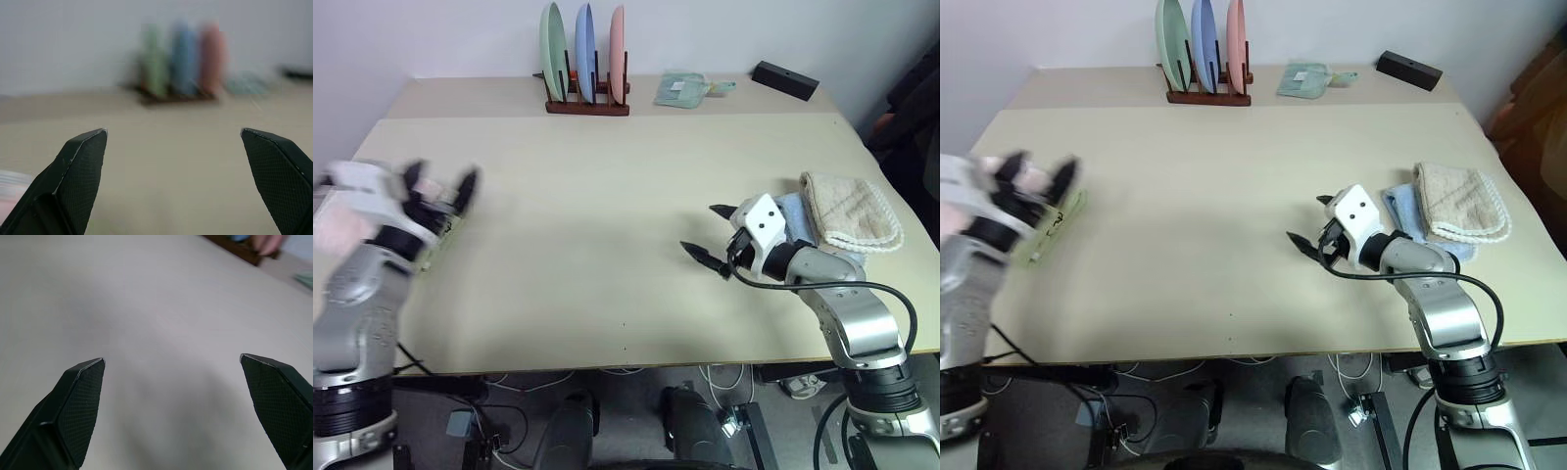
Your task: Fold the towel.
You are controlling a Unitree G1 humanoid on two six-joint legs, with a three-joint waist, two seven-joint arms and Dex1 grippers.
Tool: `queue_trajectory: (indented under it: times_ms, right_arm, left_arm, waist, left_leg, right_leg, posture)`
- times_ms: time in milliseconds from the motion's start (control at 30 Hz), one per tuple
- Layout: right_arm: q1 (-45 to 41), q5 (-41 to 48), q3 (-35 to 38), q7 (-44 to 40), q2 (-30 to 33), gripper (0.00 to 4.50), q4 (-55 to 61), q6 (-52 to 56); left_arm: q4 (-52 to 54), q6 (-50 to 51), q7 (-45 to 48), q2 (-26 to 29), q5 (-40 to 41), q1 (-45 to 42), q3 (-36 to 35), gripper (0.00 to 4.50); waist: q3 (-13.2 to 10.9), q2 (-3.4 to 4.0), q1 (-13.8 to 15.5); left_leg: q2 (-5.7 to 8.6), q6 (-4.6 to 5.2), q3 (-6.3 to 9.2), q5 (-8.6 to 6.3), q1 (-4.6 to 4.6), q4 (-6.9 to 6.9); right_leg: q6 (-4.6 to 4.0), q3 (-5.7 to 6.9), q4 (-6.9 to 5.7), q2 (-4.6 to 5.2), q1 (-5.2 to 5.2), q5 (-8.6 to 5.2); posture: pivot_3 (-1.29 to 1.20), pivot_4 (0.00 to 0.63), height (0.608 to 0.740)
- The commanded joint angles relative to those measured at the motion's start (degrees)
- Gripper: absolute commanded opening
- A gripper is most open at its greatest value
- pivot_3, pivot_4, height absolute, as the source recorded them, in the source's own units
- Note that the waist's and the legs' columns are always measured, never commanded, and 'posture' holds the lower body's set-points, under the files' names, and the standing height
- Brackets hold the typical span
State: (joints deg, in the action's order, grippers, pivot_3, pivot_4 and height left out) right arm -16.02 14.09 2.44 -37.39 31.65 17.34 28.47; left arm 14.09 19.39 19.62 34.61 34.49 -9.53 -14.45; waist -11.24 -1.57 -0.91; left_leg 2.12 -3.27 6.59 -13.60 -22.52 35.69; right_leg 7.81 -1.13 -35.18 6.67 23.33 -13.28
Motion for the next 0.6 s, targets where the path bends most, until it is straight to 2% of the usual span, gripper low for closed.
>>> queue_trajectory:
  times_ms: [33, 200, 600]
  right_arm:
    - [2.0, 1.9, 3.1, 1.3, -0.5, 4.50, 1.8, 0.4]
    - [3.8, 2.2, 3.7, 3.0, -1.0, 4.50, 2.4, 0.9]
    - [5.5, 2.5, 4.7, 8.6, -2.6, 4.50, 3.6, 2.6]
  left_arm:
    - [1.8, -1.3, 1.4, -1.1, -4.2, -0.2, 3.3, 4.47]
    - [-0.2, -2.6, 4.3, -2.2, -9.2, -0.6, 7.0, 4.47]
    - [-4.2, -3.4, 7.8, -4.9, -13.0, -3.5, 8.0, 4.47]
  waist:
    - [0.0, 0.00, 0.2]
    - [0.0, 0.03, 0.0]
    - [0.0, 0.05, 0.2]
  left_leg:
    - [0.00, 0.00, 0.00, 0.00, -0.01, 0.00]
    - [0.00, 0.00, -0.01, 0.00, 0.00, 0.00]
    - [0.01, 0.00, 0.00, 0.00, -0.01, 0.03]
  right_leg:
    - [0.01, 0.00, -0.01, 0.00, 0.02, 0.01]
    - [0.00, 0.00, -0.01, 0.00, 0.02, 0.00]
    - [0.03, 0.00, -0.01, 0.01, 0.00, 0.01]
  posture:
    - [0.00, 0.150, 0.740]
    - [0.00, 0.150, 0.740]
    - [0.00, 0.150, 0.740]
